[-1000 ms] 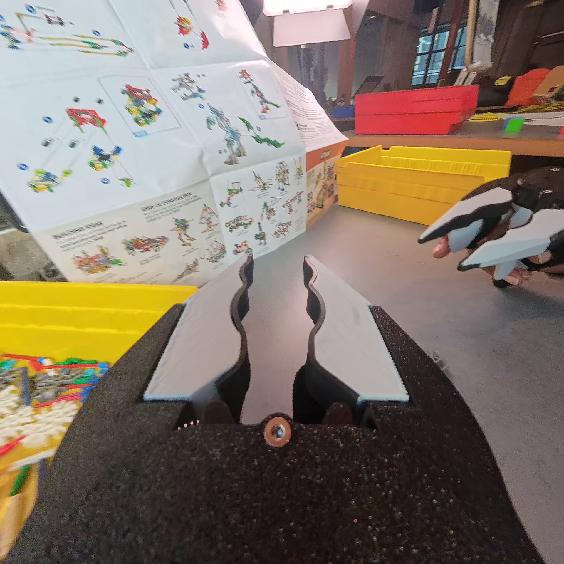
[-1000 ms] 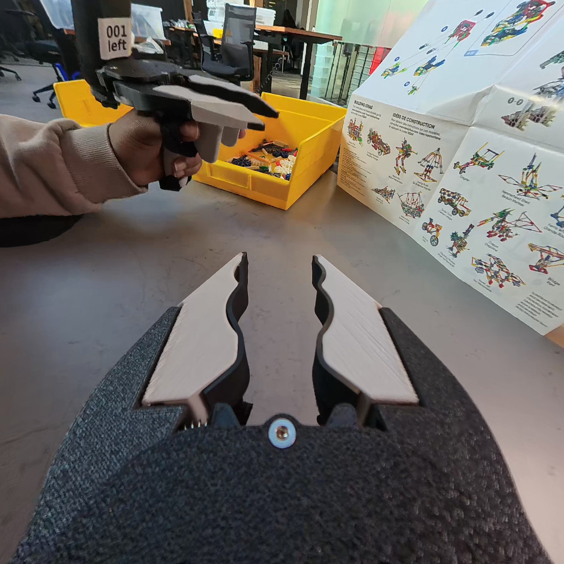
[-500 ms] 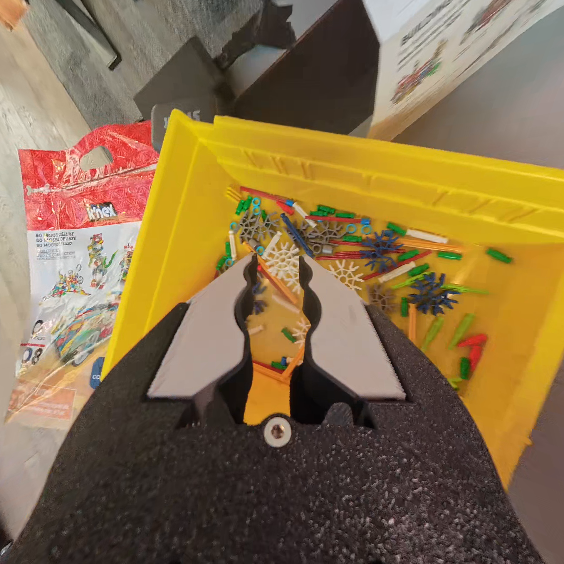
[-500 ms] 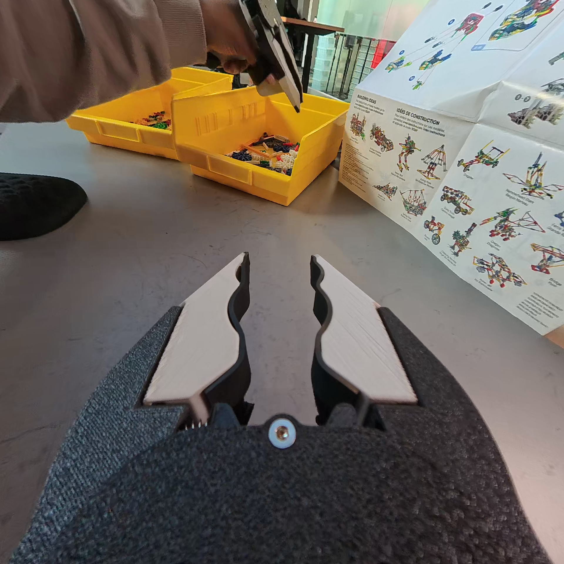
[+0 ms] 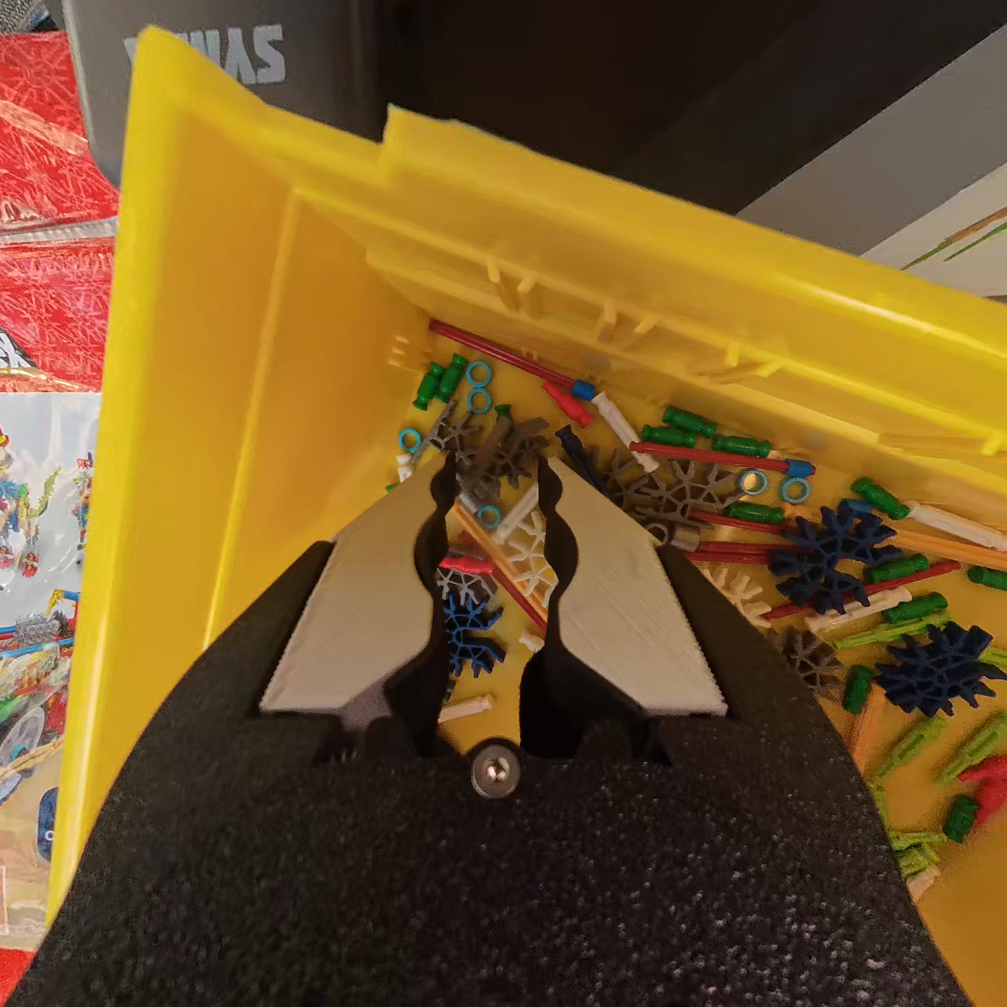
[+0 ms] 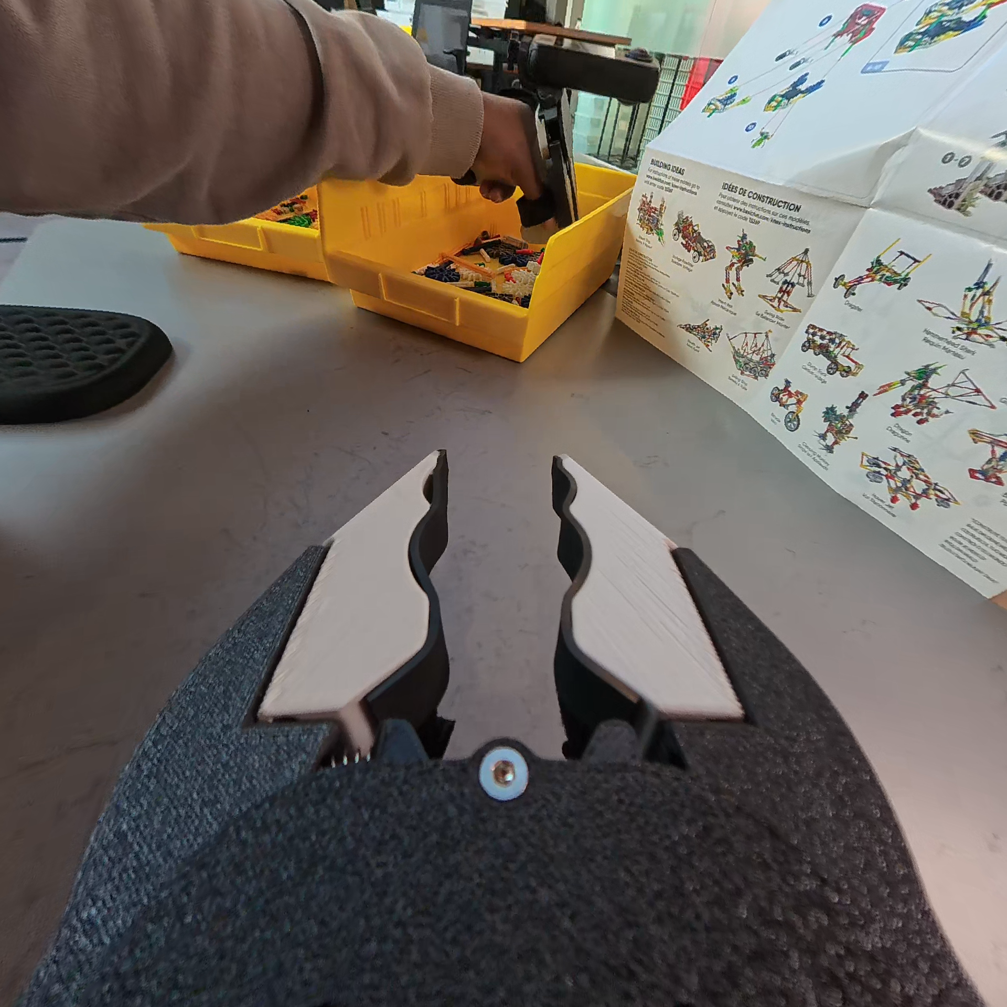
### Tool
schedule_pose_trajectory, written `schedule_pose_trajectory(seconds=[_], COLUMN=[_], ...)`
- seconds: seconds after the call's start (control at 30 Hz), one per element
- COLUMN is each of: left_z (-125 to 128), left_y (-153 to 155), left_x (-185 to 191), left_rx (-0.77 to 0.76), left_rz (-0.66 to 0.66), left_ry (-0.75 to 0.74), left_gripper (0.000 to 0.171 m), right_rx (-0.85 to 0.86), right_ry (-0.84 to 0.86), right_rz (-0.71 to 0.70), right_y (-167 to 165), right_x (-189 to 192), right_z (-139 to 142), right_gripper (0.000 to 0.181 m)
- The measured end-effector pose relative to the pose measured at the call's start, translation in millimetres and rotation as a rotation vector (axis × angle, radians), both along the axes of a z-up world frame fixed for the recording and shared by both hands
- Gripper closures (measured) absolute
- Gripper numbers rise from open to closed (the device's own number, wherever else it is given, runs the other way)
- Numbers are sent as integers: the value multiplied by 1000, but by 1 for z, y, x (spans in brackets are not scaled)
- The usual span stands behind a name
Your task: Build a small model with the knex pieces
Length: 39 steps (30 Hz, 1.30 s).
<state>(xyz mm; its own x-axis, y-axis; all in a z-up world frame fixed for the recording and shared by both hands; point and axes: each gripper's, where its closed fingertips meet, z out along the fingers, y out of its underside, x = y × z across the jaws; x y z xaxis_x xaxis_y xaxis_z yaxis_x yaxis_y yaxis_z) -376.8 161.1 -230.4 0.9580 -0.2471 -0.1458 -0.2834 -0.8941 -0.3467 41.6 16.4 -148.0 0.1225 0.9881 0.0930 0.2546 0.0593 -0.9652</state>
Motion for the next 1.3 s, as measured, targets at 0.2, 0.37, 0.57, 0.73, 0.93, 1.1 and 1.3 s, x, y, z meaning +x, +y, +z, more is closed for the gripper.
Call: schedule_pose_trajectory(seconds=[0.2, 0.37, 0.57, 0.73, 0.93, 1.1, 1.3], left_z=[-2, 4, 43, 83, 132, 165, 183], left_y=[3, -2, -2, -8, -22, -46, -81], left_x=[-7, -11, -10, -6, 25, 76, 146], left_rx=[25, 13, 108, 217, 404, 528, 655], left_rz=[-9, -45, -42, -38, -48, -111, -187], left_ry=[27, 92, 133, 149, 33, -129, -342], left_gripper=[159, 166, 166, 166, 165, 166, 165], right_rx=[5, 8, 15, 17, 6, 5, 12], right_ry=[-9, -8, -13, -14, -4, 0, 1], right_rz=[10, 13, 16, 14, 3, -3, 6], right_y=[-2, -3, -4, -4, -1, 0, -4], right_x=[-1, -1, -1, -1, 0, 0, -1], right_z=[-2, -1, -2, -2, -1, 0, 1], right_gripper=[145, 145, 145, 145, 146, 146, 146])
